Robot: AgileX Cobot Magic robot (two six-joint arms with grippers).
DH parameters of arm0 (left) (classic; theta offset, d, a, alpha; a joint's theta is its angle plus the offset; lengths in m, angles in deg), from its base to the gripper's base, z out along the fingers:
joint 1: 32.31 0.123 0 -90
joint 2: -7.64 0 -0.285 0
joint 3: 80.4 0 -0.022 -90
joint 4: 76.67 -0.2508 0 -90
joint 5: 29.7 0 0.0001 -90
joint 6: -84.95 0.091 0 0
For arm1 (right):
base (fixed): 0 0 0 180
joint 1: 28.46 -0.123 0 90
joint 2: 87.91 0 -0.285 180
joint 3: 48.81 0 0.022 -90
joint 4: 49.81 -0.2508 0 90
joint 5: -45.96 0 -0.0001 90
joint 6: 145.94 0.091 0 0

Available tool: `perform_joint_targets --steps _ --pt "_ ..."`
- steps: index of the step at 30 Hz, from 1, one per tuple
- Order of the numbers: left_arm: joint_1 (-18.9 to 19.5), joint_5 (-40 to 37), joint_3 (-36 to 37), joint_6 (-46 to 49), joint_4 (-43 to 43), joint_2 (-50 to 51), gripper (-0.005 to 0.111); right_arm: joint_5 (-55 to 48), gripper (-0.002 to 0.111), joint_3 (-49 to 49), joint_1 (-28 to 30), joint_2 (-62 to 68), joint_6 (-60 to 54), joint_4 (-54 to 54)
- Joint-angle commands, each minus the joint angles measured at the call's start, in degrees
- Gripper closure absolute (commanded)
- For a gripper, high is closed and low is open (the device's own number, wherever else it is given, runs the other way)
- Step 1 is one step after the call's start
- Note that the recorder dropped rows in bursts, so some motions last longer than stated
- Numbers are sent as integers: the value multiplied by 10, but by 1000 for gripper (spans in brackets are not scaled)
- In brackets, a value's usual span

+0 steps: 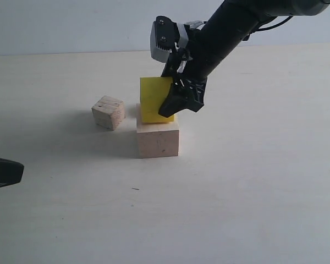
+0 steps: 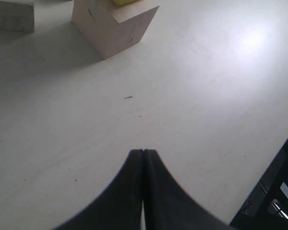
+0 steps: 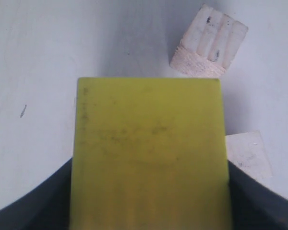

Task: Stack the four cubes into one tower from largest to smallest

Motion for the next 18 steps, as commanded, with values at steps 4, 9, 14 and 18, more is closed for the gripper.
perform_joint_targets --steps 4,9,14,18 --pt "-3 -1 -3 0 3 1 107 -20 59 0 1 -1 2 -3" --pt "-3 -1 -3 0 3 1 107 -16 59 0 1 -1 1 -2" --pt "-3 -1 -3 0 3 1 107 -11 54 0 1 -1 1 -1" --pt "-3 -1 -3 0 3 1 107 -6 49 0 1 -1 1 -1"
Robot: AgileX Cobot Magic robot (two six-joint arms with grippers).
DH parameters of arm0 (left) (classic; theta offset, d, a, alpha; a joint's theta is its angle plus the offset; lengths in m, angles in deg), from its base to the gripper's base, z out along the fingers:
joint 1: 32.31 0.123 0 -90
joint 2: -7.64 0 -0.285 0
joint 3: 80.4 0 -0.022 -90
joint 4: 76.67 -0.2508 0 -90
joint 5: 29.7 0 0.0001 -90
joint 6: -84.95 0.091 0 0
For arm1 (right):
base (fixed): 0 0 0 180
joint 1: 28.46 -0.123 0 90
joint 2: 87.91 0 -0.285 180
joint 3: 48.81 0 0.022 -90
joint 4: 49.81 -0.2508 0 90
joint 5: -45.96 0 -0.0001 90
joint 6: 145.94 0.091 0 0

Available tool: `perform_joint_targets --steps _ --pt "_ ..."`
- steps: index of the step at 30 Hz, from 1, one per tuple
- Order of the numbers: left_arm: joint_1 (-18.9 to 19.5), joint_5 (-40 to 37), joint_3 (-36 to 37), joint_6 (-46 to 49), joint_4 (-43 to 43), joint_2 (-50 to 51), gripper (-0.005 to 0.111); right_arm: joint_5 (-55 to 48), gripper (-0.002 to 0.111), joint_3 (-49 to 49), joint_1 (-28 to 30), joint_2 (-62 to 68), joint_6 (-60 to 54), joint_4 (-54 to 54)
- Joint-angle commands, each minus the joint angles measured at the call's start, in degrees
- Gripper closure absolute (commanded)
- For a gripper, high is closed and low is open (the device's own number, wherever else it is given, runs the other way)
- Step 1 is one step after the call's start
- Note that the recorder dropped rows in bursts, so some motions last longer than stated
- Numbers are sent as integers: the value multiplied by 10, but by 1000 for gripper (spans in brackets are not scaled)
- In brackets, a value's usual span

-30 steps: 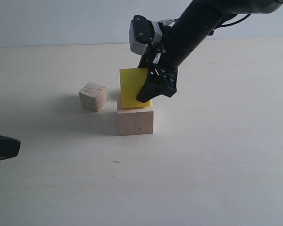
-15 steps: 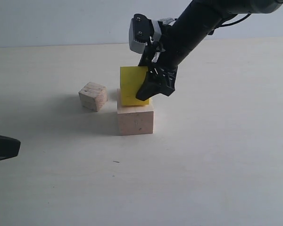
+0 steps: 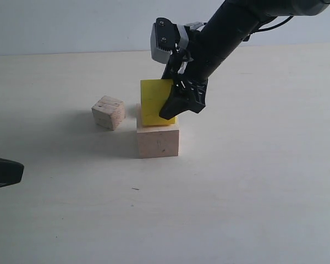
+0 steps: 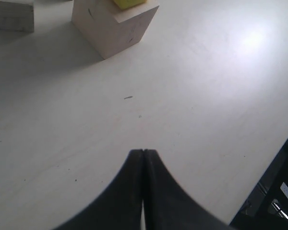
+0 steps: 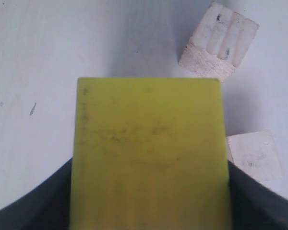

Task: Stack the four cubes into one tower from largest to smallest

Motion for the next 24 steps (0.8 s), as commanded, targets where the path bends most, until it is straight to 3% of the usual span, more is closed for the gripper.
perform_joint_targets --steps 1,24 --pt "-3 -1 -3 0 3 1 107 7 49 0 1 -1 -1 -4" --pt "-3 -1 -3 0 3 1 107 19 47 0 1 -1 0 -5"
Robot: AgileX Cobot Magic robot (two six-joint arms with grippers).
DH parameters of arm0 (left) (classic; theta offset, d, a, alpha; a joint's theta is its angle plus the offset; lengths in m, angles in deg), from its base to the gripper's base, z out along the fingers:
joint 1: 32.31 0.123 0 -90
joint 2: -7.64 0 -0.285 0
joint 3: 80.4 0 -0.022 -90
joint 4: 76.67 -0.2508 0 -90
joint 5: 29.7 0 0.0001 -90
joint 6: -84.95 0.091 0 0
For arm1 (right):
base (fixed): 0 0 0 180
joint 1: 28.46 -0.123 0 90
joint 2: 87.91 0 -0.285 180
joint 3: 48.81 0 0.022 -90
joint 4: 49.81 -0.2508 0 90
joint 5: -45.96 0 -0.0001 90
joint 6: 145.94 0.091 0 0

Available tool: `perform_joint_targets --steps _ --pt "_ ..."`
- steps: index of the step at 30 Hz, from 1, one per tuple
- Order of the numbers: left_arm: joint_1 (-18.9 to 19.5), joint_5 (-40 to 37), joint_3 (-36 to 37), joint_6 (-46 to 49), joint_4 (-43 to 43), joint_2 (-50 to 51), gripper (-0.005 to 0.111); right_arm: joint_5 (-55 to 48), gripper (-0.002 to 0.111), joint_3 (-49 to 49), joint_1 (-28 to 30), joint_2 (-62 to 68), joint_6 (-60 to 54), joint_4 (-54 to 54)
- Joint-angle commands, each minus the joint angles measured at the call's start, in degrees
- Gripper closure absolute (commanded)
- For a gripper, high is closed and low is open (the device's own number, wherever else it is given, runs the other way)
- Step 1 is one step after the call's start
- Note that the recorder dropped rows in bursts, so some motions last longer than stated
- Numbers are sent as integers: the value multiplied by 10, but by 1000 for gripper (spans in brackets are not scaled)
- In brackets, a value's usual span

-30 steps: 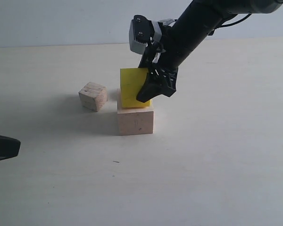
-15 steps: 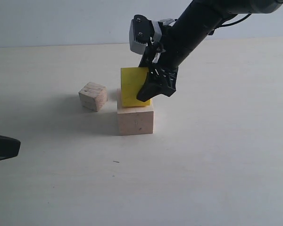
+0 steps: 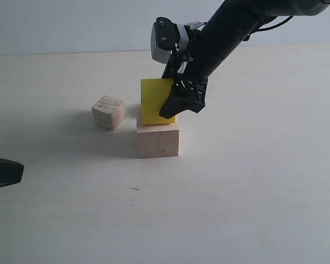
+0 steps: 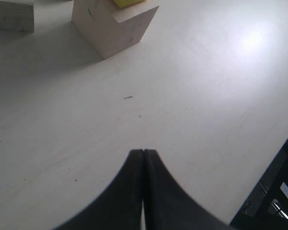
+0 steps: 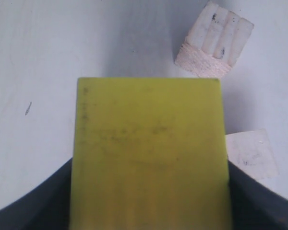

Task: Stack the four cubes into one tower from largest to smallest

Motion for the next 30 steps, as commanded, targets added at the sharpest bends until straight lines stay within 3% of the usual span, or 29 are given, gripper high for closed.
perform_joint_targets --steps 1,30 --pt "-3 -1 -3 0 3 1 107 14 47 0 1 -1 0 -7" --pt "-3 -2 -3 1 3 1 107 -12 47 0 1 -1 -3 -7"
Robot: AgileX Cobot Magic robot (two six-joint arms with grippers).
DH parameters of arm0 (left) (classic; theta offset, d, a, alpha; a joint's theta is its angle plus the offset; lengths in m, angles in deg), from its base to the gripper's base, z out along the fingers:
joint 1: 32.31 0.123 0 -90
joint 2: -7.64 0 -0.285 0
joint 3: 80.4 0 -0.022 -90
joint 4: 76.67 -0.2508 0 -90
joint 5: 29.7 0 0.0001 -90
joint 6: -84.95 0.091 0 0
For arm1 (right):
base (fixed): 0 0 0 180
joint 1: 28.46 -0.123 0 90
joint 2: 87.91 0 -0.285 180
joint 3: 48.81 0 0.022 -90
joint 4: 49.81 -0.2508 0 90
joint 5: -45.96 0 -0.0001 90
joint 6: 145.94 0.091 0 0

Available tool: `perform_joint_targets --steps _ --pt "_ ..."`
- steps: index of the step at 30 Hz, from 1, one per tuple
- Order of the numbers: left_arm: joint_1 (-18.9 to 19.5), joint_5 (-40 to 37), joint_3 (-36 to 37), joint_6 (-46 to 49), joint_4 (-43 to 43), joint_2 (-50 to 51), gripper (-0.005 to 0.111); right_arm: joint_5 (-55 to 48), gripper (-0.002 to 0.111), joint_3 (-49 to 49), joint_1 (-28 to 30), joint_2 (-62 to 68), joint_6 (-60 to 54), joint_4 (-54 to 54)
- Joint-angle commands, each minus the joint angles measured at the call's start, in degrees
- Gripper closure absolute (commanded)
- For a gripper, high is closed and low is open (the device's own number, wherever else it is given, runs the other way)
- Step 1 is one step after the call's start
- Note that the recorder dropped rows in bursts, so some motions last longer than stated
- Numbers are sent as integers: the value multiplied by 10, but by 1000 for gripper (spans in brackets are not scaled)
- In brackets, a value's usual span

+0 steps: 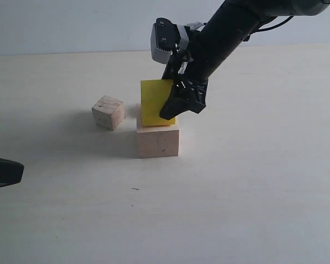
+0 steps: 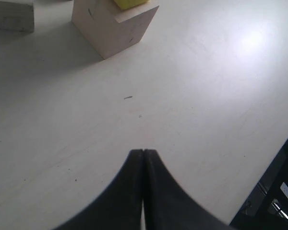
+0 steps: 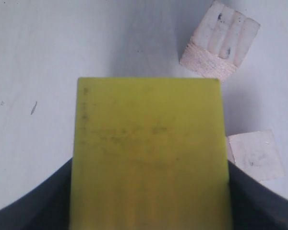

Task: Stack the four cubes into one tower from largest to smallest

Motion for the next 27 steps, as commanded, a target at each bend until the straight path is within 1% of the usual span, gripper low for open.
perform_joint_targets --steps 1,3,6,20,23,27 --pt "-3 -2 -3 1 3 1 107 -4 45 0 1 -1 -3 -7" --pt "-3 -2 -3 1 3 1 107 -4 39 0 1 -1 0 -10" --pt "-3 -2 -3 1 3 1 107 -4 33 0 1 -1 0 -10" --pt "-3 -2 -3 1 3 1 107 -3 33 0 1 -1 -1 -25" --pt "-3 -2 -3 1 3 1 107 -3 40 0 1 -1 -1 -25" --pt "-3 -2 -3 1 3 1 107 -3 61 0 1 -3 -1 -24"
